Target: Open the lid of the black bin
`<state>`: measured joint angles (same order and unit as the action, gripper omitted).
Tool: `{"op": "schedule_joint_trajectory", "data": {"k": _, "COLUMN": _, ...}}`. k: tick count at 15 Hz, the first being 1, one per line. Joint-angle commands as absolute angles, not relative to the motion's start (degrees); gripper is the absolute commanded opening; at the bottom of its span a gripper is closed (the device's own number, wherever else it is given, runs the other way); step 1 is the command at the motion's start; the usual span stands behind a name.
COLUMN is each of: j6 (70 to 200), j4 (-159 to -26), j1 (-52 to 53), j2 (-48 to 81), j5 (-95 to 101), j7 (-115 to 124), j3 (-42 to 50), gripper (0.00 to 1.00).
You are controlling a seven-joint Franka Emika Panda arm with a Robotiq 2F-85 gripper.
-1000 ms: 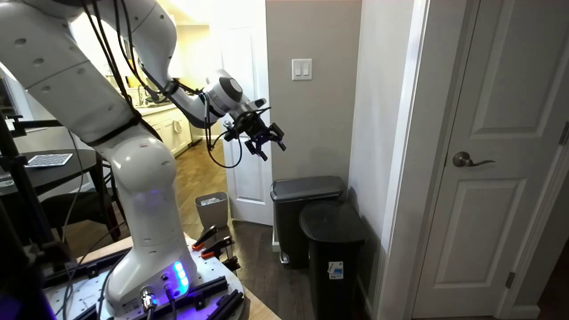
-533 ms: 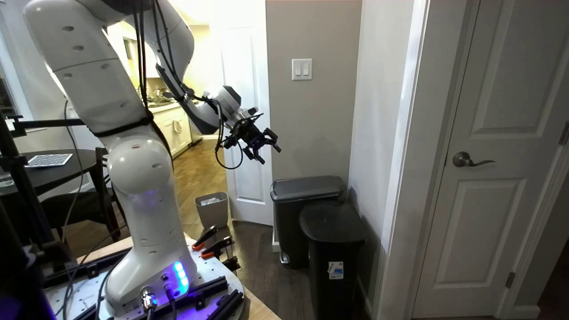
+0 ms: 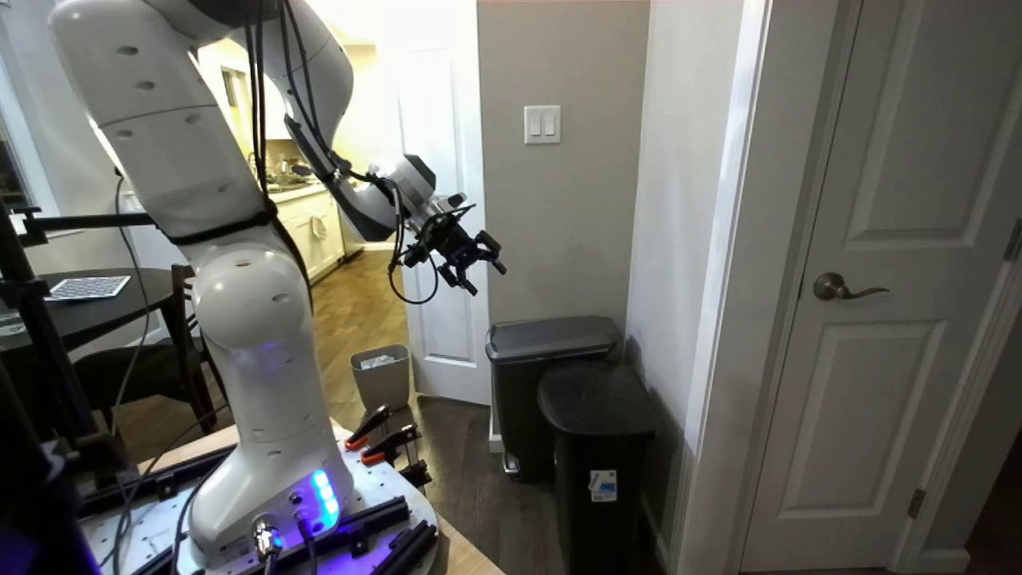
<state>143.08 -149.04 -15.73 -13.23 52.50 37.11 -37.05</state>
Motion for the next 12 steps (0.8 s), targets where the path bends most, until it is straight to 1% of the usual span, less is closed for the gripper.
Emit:
{"op": "schedule_joint_trajectory", "data": {"k": 1, "j6": 140.57, "j4": -148.88, "j1": -8.9, "j2": -12.6, "j5": 54.59, "j7": 38.45, "j3": -30.52, "gripper": 1.0}}
{"op": "schedule_joint_trajectory", "data": {"k": 5, "j6": 140.6, "j4": -146.59, "j1": -3.59, "j2": -8.2, "j5": 61.5, "j7": 42.1, "j3": -24.62, "gripper": 1.0}}
{"op": "schedule_joint_trajectory", "data": {"k": 9, "j6": 138.98, "j4": -139.79, "j1": 1.21, "j2": 1.65, "j5": 73.64, "j7": 49.05, "j3": -19.99, "gripper": 1.0}}
{"op": "schedule_joint_trajectory", "data": {"k": 12, "j6": 133.64, "j4": -132.38, "j1": 5.52, "j2": 10.51, "j5": 81.34, "j7": 53.95, "j3": -16.76, "gripper": 1.0}}
